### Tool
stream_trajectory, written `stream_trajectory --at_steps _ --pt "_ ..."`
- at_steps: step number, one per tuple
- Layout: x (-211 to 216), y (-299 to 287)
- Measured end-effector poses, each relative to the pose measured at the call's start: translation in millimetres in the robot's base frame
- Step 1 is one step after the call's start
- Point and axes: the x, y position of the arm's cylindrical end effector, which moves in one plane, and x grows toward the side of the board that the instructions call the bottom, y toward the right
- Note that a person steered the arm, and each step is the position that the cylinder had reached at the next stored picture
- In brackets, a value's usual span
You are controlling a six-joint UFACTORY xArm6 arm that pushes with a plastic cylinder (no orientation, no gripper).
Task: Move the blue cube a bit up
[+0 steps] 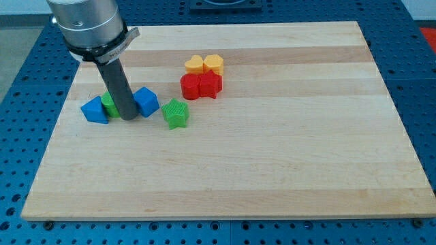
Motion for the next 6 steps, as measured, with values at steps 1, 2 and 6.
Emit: stream_trajectory --at_steps 1,2,6 --pt "16.6 0.0" --pt "30.5 7.8" --pt "-40.1 29.0"
